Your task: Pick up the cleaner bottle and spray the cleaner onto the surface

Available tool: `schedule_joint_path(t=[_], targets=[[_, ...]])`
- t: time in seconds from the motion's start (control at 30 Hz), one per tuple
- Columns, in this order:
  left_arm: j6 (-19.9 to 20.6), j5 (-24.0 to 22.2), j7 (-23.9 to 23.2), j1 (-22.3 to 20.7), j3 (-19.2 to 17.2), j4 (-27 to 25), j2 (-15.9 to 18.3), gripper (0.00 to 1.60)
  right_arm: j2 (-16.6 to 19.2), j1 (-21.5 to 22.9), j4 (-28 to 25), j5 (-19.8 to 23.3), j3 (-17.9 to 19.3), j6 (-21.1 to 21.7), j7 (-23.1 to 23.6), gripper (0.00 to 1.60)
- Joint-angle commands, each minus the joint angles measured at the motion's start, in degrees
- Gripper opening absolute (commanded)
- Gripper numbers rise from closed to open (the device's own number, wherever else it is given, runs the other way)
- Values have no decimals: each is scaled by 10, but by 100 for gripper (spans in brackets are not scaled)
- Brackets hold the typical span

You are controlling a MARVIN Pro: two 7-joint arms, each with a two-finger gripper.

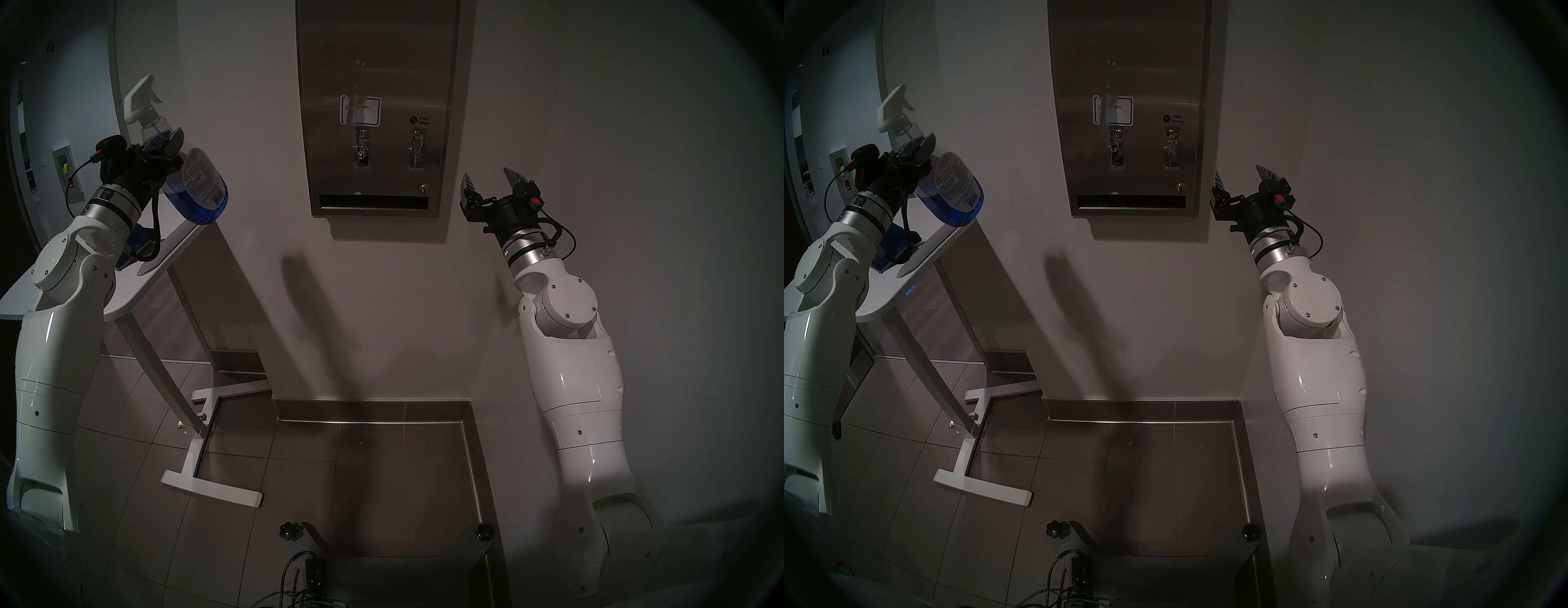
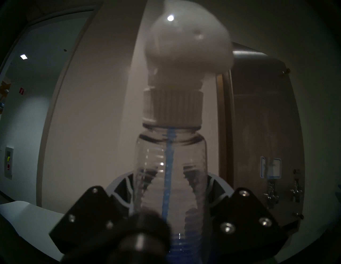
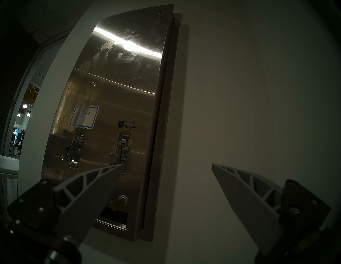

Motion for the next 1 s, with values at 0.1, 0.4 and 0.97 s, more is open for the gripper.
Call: schedule_joint_path(t=[0.1,0.4,0.97], targets=[[44,6,-5,-25,3,-84,29,0,-1,18,-21,1,-1,-5,2,160],[97,14,26,-59,34,-118,18,0,-1,18,-21,1,-1,-5,2,160],[136,9,104,-109,118,-170,-27,0,-1,18,-20,1,-1,-5,1,160]])
